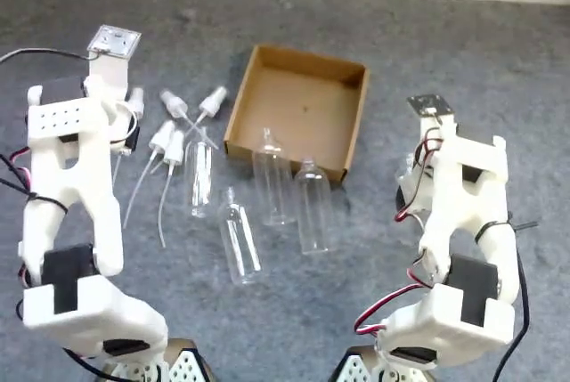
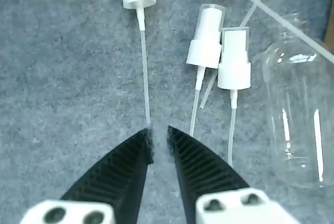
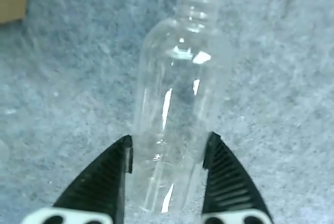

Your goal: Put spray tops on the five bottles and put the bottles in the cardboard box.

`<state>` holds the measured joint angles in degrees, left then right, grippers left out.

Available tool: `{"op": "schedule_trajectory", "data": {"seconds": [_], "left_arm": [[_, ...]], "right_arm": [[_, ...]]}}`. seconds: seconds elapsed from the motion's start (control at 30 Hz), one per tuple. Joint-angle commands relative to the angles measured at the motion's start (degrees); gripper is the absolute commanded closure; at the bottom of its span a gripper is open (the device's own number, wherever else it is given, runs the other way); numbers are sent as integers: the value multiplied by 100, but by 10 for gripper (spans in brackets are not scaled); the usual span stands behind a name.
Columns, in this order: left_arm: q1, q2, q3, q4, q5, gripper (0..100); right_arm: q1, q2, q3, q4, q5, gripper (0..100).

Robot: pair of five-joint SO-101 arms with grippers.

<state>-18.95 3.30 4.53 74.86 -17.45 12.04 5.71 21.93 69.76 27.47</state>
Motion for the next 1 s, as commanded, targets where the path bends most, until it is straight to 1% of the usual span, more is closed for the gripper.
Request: {"op": "schedule_trajectory", "data": {"seconds": [0.0,0.07,0.1,0.17,0.23,0.33,0.4,0.5,0.6,0.67,0.77,0.8,0.87,0.97], "left_arm": [[145,-198,-31,-88,-9,995],[127,-400,-13,-88,9,995],[119,-567,48,-88,141,995],[101,-1112,347,-132,404,995],[163,-1859,840,-132,422,996],[409,-3125,1754,-149,431,996],[514,-3996,2387,-281,440,995],[734,-5121,3424,-615,413,993],[1086,-5824,4488,-1020,404,993],[1235,-6149,4963,-1257,404,993],[1253,-6501,5314,-1415,404,993],[1244,-6589,5411,-1407,404,993],[1244,-6721,5622,-1424,404,993],[1262,-6888,5877,-1442,404,993]], "right_arm": [[-145,22,66,-66,-88,980],[-215,-136,66,-66,-202,983],[-242,-391,84,-66,-378,983],[-312,-1191,119,-66,-598,983],[-497,-2237,295,-84,-800,983],[-840,-3908,1376,-637,-1240,983],[-1086,-5068,2413,-1077,-1275,983],[-1437,-6633,4127,-1516,-958,981],[-1613,-8154,5938,-1525,-299,981],[-1402,-9209,7046,-1516,185,982],[-567,-10835,8330,-1314,1037,982],[-268,-11248,8444,-1059,1319,982],[180,-11134,7960,-980,1758,982],[400,-10695,7582,-954,1916,982]]}}
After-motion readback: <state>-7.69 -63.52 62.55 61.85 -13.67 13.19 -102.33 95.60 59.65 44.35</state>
